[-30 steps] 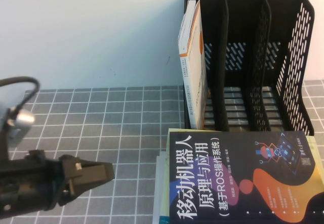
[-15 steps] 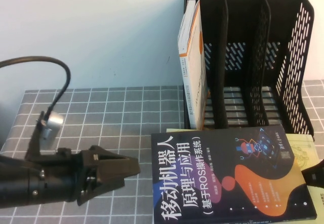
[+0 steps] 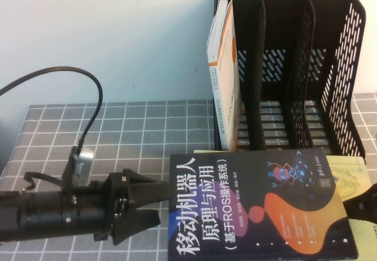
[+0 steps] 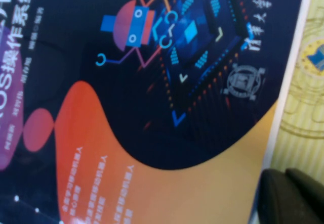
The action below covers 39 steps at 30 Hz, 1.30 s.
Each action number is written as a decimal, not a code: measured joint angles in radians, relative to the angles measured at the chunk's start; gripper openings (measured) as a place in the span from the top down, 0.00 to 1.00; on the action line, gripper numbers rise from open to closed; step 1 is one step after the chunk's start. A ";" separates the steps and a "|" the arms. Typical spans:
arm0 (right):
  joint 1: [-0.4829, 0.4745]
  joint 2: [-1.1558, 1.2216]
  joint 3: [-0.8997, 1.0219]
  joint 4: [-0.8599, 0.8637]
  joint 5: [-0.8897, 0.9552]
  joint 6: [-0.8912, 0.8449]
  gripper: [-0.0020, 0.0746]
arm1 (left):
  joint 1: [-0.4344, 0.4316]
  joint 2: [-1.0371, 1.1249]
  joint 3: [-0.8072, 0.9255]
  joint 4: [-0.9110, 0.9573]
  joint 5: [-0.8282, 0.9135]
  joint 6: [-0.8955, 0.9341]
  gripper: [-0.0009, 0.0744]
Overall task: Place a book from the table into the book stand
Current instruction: Push book with right arm, then pick up the book with your left arm
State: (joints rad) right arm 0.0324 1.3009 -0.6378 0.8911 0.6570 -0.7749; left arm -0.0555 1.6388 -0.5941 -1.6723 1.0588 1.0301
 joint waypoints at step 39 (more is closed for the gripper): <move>0.117 -0.292 -0.190 -0.519 0.125 0.328 0.98 | -0.002 -0.117 -0.287 0.080 0.045 -0.152 0.84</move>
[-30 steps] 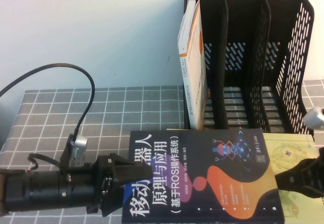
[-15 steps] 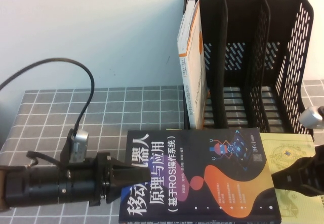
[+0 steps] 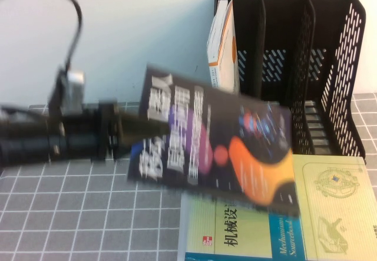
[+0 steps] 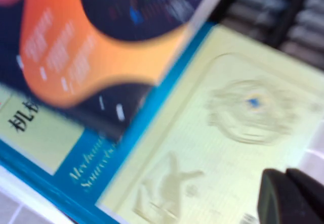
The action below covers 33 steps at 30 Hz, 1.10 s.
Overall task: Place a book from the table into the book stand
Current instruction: Pick up the book with your left arm, then place the book on the book shelf
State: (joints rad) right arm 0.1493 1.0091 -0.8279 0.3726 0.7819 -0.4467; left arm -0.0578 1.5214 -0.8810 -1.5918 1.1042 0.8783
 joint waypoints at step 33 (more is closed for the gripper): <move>0.000 -0.268 0.000 -0.128 0.160 0.136 0.98 | -0.409 0.219 -0.884 1.102 -0.424 -1.027 0.84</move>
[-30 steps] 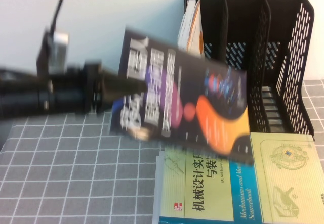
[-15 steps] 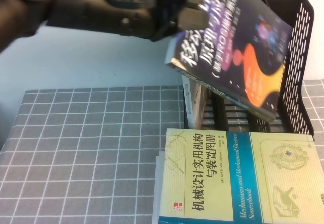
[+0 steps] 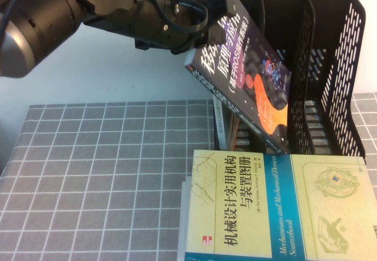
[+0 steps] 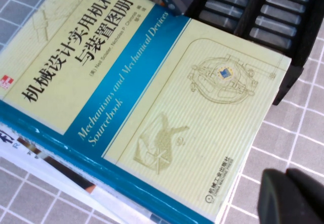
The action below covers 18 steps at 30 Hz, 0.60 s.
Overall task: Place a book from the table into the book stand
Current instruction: Place the book on the book shelf
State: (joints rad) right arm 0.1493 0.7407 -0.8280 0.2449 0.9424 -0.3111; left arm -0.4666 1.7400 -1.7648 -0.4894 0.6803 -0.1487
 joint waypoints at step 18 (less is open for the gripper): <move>0.000 0.000 0.000 -0.002 0.002 0.002 0.98 | -0.058 0.038 -0.008 0.064 -0.202 -0.029 0.84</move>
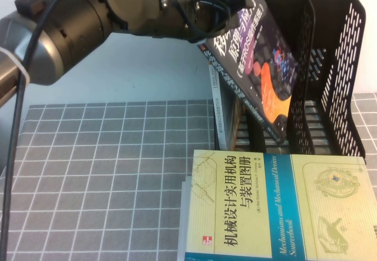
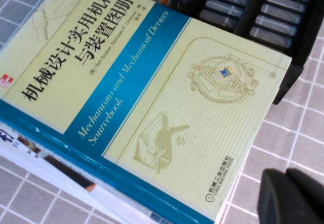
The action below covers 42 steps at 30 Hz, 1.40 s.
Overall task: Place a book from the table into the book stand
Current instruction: Place the book on the book shelf
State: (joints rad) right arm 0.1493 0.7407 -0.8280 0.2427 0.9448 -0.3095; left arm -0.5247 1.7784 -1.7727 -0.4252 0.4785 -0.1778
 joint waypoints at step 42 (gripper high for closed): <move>0.000 0.000 0.002 0.005 -0.010 0.000 0.98 | -0.176 0.139 -0.063 0.660 0.008 -0.583 0.84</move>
State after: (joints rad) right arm 0.1493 0.7407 -0.8262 0.2481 0.9343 -0.3095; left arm -0.7003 1.9179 -1.8360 0.2346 0.4868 -0.7608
